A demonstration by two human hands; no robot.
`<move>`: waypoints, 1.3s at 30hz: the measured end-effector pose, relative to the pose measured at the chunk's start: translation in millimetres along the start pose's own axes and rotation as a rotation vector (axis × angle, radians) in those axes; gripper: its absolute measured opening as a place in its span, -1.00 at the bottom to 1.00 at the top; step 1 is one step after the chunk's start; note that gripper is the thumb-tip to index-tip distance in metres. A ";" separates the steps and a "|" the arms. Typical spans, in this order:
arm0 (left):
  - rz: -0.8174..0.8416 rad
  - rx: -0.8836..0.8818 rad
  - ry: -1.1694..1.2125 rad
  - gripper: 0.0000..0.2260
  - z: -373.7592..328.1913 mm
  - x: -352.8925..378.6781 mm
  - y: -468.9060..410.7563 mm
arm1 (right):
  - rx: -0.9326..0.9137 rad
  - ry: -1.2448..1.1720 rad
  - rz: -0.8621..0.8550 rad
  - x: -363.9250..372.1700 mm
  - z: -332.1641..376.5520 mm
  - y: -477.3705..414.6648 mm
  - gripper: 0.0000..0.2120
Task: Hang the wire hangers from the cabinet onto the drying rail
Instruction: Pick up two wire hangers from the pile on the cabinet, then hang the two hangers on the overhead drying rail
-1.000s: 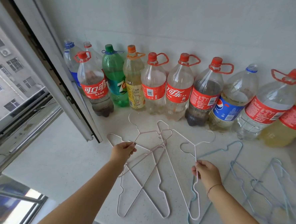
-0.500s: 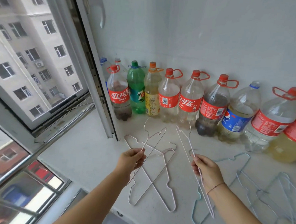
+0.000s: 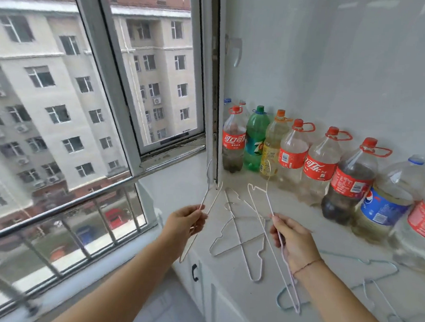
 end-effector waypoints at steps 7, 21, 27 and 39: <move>-0.182 0.116 0.080 -0.87 -58.9 -41.2 116.2 | 0.026 0.075 0.321 39.5 4.1 90.9 -0.89; -0.532 0.323 -0.137 -0.87 -187.8 -168.5 349.9 | 0.055 0.219 0.894 148.8 -13.0 298.0 -0.48; -0.630 0.382 -0.129 -0.86 -244.9 -224.8 456.3 | -0.023 0.266 1.040 208.7 -16.8 404.2 -0.19; -0.725 0.557 -0.233 -0.90 -374.8 -324.1 590.3 | -0.158 0.158 1.228 327.8 -25.6 594.4 -0.57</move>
Point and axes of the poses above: each hand's wrist, its own y-axis away from the middle knuckle, its own x-axis out of the palm, z = x × y, the point moved 3 cm from there along -y, towards the middle knuckle, and after that the axes turned 15 degrees about x, right-handed, at the moved point
